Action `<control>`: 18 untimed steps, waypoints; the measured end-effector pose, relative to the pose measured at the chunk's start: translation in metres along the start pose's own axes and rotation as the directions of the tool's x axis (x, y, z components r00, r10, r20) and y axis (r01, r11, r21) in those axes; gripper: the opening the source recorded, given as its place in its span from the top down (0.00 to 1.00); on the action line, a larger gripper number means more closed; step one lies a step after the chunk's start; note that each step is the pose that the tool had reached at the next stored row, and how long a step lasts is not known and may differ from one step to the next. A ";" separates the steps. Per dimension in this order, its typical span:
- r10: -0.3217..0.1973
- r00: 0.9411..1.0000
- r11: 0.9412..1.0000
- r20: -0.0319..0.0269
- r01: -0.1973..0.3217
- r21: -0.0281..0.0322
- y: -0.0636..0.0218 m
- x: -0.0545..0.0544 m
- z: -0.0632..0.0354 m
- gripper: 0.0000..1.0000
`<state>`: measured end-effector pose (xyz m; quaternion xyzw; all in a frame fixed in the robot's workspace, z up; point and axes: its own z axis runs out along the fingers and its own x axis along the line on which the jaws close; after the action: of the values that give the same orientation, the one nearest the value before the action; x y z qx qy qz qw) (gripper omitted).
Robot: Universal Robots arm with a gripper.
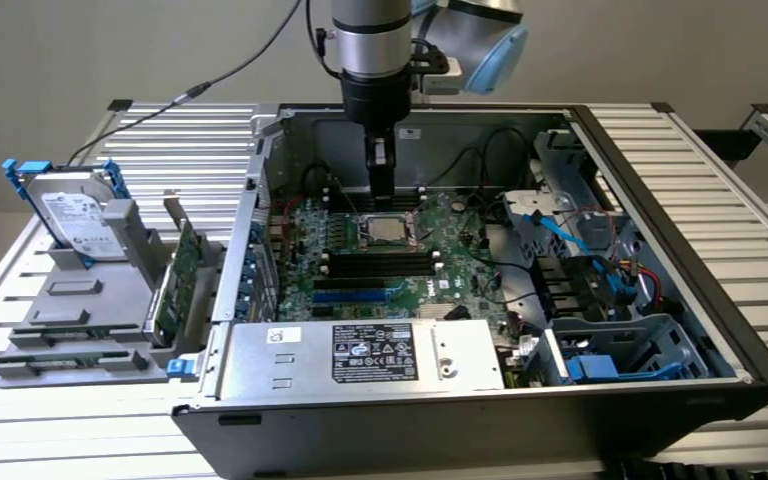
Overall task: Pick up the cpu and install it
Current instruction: 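Place the cpu into insertion slot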
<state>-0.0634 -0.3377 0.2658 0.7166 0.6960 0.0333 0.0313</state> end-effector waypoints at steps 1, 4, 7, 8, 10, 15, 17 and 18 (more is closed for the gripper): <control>0.000 1.000 1.000 0.000 0.000 0.000 0.0016 0.000 0.0003 0.38; 0.000 1.000 1.000 0.000 0.000 0.000 0.0027 0.000 0.0032 0.38; 0.000 1.000 1.000 0.000 0.000 0.000 0.0022 0.000 0.0087 0.38; 0.000 1.000 1.000 0.000 0.000 0.000 0.0020 0.000 0.0104 0.38; 0.000 1.000 1.000 0.000 0.000 0.000 0.0017 0.000 0.0142 0.38; 0.000 1.000 1.000 0.000 0.000 0.000 0.0009 0.000 0.0231 0.38; 0.000 1.000 1.000 0.000 0.000 -0.001 0.0006 0.000 0.0268 0.38; 0.000 1.000 1.000 0.000 0.000 -0.001 0.0004 0.000 0.0286 0.38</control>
<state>-0.0604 -0.3377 0.2373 0.7165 0.6960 0.0337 0.0317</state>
